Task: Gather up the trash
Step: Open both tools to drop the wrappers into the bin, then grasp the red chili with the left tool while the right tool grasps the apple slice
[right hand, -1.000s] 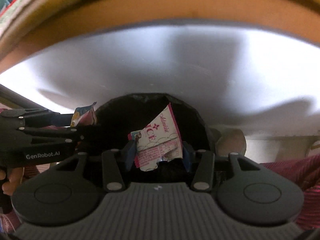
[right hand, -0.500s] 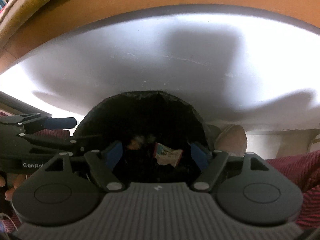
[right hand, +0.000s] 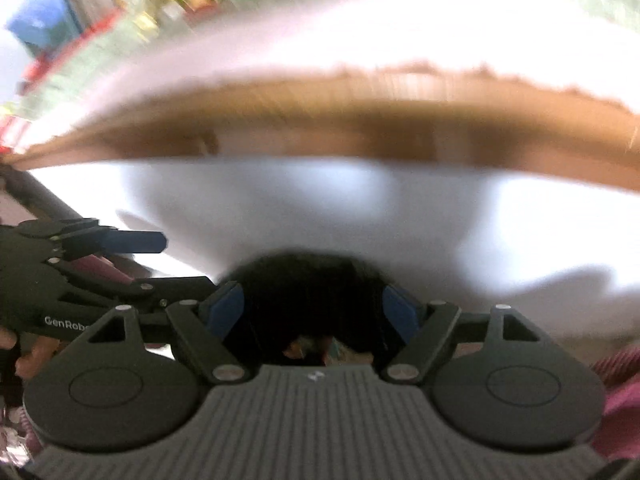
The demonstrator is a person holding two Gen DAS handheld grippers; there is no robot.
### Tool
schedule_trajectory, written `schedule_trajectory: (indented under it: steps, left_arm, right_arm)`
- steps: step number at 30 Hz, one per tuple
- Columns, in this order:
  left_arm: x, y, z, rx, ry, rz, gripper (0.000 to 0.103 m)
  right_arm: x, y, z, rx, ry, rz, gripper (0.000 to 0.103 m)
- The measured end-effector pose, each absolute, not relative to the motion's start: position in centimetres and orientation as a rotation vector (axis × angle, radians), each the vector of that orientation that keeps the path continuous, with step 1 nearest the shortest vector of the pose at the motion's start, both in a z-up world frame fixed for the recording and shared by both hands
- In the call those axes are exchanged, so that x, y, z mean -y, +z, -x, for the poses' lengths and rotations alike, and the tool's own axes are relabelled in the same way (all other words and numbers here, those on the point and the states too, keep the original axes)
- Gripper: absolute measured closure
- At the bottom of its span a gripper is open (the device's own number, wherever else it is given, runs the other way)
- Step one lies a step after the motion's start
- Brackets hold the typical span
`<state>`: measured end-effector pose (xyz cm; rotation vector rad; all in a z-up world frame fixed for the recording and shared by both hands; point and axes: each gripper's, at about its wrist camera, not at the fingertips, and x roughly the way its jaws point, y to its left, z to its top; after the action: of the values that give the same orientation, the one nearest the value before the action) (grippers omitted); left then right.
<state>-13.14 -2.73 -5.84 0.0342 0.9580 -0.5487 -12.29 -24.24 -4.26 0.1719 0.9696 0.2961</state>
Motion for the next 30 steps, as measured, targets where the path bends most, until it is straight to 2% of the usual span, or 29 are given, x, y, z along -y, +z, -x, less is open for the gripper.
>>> schedule_trajectory:
  steps: [7, 13, 20, 30]
  left_arm:
    - [1.6, -0.3, 13.7, -0.754, -0.507, -0.015, 0.017]
    - [1.1, 2.7, 11.9, -0.604, -0.413, -0.008, 0.015]
    - [1.2, 4.0, 8.0, -0.516, -0.333, 0.005, 0.015]
    - [3.2, 2.1, 2.0, -0.582, -0.314, 0.05, 0.04]
  right_arm:
    - [25.0, 2.2, 13.5, -0.729, 0.333, -0.11, 0.014]
    - [25.4, 3.8, 11.3, -0.597, 0.258, -0.108, 0.014]
    - [24.4, 4.0, 7.2, -0.559, 0.233, -0.125, 0.024]
    - [24.1, 3.7, 3.8, -0.558, 0.219, -0.12, 0.028]
